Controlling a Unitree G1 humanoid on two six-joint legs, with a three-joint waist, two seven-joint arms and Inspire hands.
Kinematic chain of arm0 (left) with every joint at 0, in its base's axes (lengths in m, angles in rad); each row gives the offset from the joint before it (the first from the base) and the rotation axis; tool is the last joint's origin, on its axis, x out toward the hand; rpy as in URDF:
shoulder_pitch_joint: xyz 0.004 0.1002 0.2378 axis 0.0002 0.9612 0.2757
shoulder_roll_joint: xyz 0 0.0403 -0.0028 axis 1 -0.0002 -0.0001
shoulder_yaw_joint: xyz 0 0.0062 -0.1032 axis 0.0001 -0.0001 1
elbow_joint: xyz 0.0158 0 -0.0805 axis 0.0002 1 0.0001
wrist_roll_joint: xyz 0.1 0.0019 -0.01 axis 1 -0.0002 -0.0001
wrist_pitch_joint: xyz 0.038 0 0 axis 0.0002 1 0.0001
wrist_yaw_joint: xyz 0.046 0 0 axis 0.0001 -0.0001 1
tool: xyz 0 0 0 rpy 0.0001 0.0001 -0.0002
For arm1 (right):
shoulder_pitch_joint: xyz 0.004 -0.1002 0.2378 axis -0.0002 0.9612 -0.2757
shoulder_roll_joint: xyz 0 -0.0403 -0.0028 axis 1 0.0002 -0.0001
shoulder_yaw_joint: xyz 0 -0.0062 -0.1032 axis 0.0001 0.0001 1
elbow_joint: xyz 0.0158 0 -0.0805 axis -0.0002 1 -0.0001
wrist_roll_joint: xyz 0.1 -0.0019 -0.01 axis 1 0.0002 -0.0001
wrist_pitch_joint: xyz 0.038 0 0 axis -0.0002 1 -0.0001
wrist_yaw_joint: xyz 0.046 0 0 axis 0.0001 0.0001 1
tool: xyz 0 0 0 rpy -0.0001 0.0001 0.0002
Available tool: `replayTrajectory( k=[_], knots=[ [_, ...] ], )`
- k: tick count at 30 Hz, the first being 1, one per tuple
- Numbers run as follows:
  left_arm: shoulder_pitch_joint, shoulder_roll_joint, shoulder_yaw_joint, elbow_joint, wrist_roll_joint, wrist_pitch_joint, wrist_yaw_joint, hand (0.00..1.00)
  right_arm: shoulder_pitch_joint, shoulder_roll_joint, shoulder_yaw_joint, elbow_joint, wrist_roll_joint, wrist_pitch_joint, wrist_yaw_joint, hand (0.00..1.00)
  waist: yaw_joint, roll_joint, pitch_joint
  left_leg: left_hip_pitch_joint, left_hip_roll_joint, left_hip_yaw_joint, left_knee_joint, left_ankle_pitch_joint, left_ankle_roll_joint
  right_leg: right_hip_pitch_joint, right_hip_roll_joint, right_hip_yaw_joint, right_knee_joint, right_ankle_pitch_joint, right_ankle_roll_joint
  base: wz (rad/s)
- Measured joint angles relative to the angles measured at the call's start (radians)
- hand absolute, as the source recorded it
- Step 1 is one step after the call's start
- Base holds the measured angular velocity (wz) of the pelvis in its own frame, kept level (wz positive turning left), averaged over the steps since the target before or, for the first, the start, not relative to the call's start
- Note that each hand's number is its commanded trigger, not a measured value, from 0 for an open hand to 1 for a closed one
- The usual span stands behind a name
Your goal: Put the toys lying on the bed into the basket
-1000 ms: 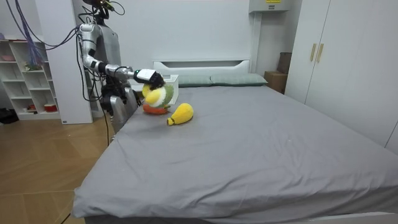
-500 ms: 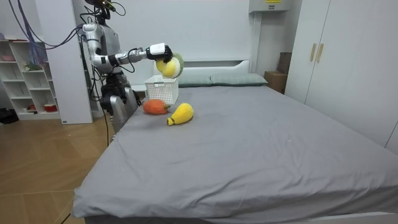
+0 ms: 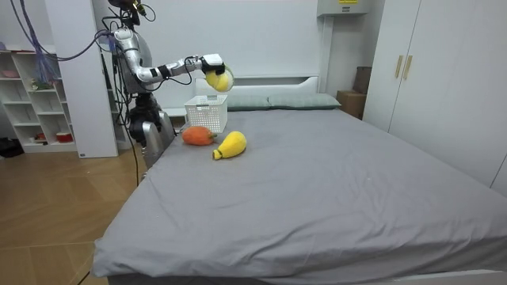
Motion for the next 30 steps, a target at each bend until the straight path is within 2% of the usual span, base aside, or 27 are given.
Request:
replayTrajectory(
  k=[3,5,6,8,10,14,16,19,20,21,26,27,30],
  knots=[
    [-0.012,0.001,-0.017,0.001,0.000,0.000,-0.001,0.00,-0.035,0.007,0.067,0.000,-0.002,0.012,0.033,1.00,0.026,-0.004,0.0027,-0.017,-0.010,-0.025,0.013,0.000,0.001,0.001,-0.005,-0.030,-0.001,-0.002,0.002,0.26],
    [-0.023,0.004,-0.014,-0.001,0.002,0.001,-0.018,0.00,-0.040,0.019,0.093,0.001,-0.001,0.019,0.058,1.00,0.067,-0.006,0.0060,-0.022,-0.011,-0.038,0.017,0.001,0.001,0.001,-0.007,-0.043,-0.002,-0.002,0.003,0.16],
    [-0.025,0.005,-0.013,-0.001,0.002,0.001,-0.021,0.00,-0.043,0.022,0.100,0.003,-0.001,0.021,0.063,1.00,0.074,-0.007,0.0070,-0.023,-0.012,-0.041,0.017,0.001,0.001,0.001,-0.008,-0.044,-0.002,-0.002,0.003,0.11],
    [-0.021,0.005,-0.013,-0.001,0.002,0.002,-0.028,0.00,-0.067,0.039,0.116,0.028,0.003,0.022,0.082,1.00,0.101,-0.014,0.0152,-0.033,-0.014,-0.051,0.020,0.001,0.002,-0.001,-0.009,-0.052,-0.003,-0.002,0.003,0.13],
    [-0.024,0.005,-0.013,-0.001,0.010,0.009,-0.034,0.00,-0.073,0.048,0.121,0.045,0.006,0.023,0.086,0.96,0.115,-0.017,0.0162,-0.046,-0.022,-0.073,0.024,0.001,0.003,-0.003,-0.011,-0.071,-0.007,-0.002,0.005,0.26],
    [-0.025,0.006,-0.013,-0.002,0.047,0.019,-0.034,0.00,-0.079,0.059,0.182,0.088,-0.019,0.026,0.087,0.97,0.157,-0.026,0.0126,-0.058,-0.026,-0.075,0.021,0.002,0.005,-0.011,-0.011,-0.072,-0.015,0.001,0.009,0.04],
    [-0.026,0.006,-0.013,-0.002,0.048,0.020,-0.034,0.00,-0.095,0.074,0.206,0.120,-0.018,0.028,0.087,0.95,0.167,-0.029,0.0135,-0.062,-0.026,-0.077,0.021,0.003,0.005,-0.014,-0.011,-0.072,-0.015,0.002,0.009,0.03],
    [-0.033,0.006,-0.013,-0.002,0.048,0.021,-0.030,0.00,-0.102,0.080,0.219,0.152,-0.018,0.036,0.087,0.75,0.176,-0.030,0.0149,-0.070,-0.026,-0.085,0.022,0.004,0.007,-0.016,-0.013,-0.080,-0.016,0.003,0.011,0.08],
    [-0.035,0.006,-0.013,-0.002,0.048,0.021,-0.026,0.00,-0.102,0.081,0.219,0.156,-0.018,0.041,0.087,0.65,0.177,-0.031,0.0162,-0.072,-0.026,-0.089,0.022,0.004,0.007,-0.016,-0.015,-0.083,-0.016,0.003,0.012,0.08],
    [-0.035,0.006,-0.013,-0.002,0.048,0.021,-0.024,0.00,-0.102,0.081,0.219,0.156,-0.018,0.044,0.087,0.63,0.177,-0.032,0.0168,-0.073,-0.027,-0.091,0.022,0.004,0.008,-0.016,-0.015,-0.085,-0.016,0.004,0.012,0.08],
    [-0.046,0.010,-0.014,-0.004,0.046,0.023,-0.018,0.00,-0.102,0.083,0.221,0.156,-0.019,0.046,0.086,0.04,0.176,-0.037,0.0213,-0.083,-0.029,-0.101,0.029,0.005,0.009,-0.018,-0.017,-0.095,-0.017,0.005,0.014,0.07],
    [-0.047,0.010,-0.014,-0.004,0.045,0.023,-0.018,0.00,-0.102,0.083,0.223,0.156,-0.019,0.046,0.086,0.00,0.176,-0.037,0.0214,-0.083,-0.030,-0.101,0.029,0.005,0.009,-0.018,-0.017,-0.095,-0.017,0.005,0.015,0.00],
    [-0.051,0.010,-0.016,-0.005,0.036,0.023,-0.018,0.00,-0.102,0.083,0.229,0.156,-0.017,0.046,0.086,0.00,0.176,-0.037,0.0221,-0.083,-0.030,-0.100,0.029,0.005,0.010,-0.018,-0.017,-0.095,-0.017,0.006,0.016,0.00]
  ],
)
